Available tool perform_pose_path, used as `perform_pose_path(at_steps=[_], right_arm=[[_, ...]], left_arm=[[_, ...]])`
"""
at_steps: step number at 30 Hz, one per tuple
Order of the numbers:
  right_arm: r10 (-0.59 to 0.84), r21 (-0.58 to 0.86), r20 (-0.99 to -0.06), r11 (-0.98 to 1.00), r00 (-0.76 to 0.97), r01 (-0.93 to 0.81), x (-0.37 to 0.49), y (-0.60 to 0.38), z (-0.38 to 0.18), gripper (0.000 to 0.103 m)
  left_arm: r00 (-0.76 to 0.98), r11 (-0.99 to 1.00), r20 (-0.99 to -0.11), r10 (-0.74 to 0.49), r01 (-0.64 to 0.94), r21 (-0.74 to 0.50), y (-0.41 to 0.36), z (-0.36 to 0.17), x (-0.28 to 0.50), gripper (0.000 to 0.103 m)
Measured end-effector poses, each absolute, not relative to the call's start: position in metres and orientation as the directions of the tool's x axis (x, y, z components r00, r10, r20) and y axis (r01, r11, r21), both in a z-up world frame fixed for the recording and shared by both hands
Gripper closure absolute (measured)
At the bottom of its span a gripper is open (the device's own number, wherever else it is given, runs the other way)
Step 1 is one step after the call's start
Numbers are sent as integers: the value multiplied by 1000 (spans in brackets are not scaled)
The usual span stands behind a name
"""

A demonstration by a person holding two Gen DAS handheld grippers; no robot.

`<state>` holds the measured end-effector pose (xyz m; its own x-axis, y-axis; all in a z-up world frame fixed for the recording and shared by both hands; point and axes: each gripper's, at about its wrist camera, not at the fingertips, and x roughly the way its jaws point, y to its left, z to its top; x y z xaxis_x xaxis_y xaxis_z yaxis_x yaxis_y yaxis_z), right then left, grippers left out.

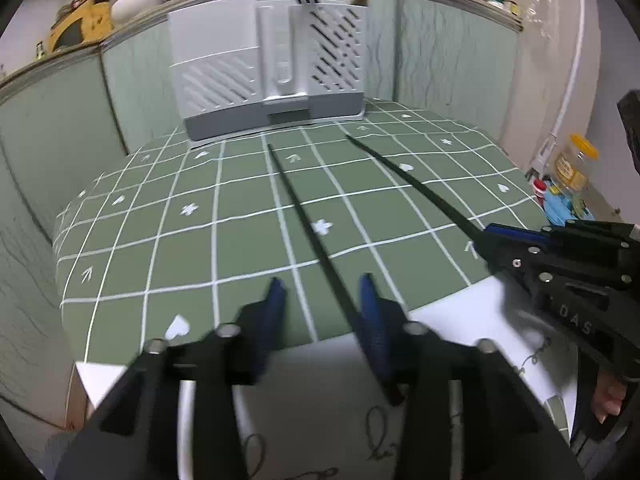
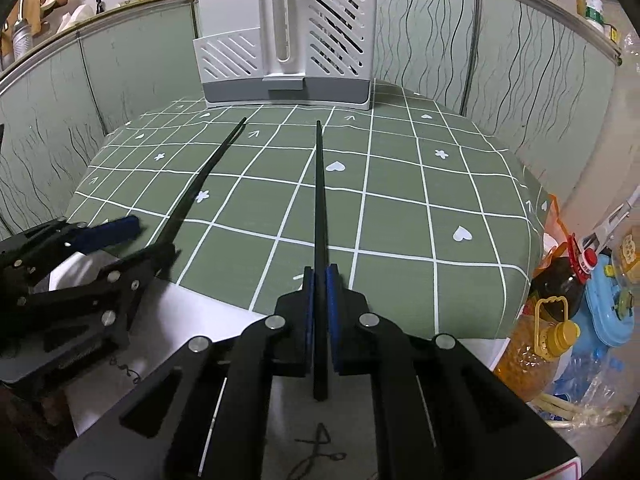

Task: Organize utensils
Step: 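Close the right tool on a black chopstick while the left tool grasps the other one, then lift both black chopsticks upright and carry them over the white holder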

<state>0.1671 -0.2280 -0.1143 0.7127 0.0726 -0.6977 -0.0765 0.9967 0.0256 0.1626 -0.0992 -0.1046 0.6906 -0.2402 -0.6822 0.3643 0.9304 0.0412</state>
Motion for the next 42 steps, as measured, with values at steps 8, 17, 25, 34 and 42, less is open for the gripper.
perform_pose_path(at_steps=[8, 17, 25, 34, 42], right_arm=[[64, 16, -699, 997, 712, -74, 171, -227, -115, 97], [78, 47, -680, 997, 729, -64, 169, -234, -113, 97], [121, 84, -650, 993, 750, -88, 154, -242, -88, 97], [140, 103, -576, 990, 805, -98, 140, -250, -48, 97], [154, 108, -513, 988, 845, -114, 136, -253, -12, 97]], left_arm=[[699, 930, -680, -220, 362, 72, -100, -106, 163, 95], [685, 933, -680, -260, 359, 5, -83, -102, 163, 95], [715, 931, -635, -292, 366, -16, -71, -78, 155, 95], [756, 936, -576, -312, 350, -48, -53, -40, 153, 95], [786, 937, -524, -327, 344, -69, -42, -8, 154, 95]])
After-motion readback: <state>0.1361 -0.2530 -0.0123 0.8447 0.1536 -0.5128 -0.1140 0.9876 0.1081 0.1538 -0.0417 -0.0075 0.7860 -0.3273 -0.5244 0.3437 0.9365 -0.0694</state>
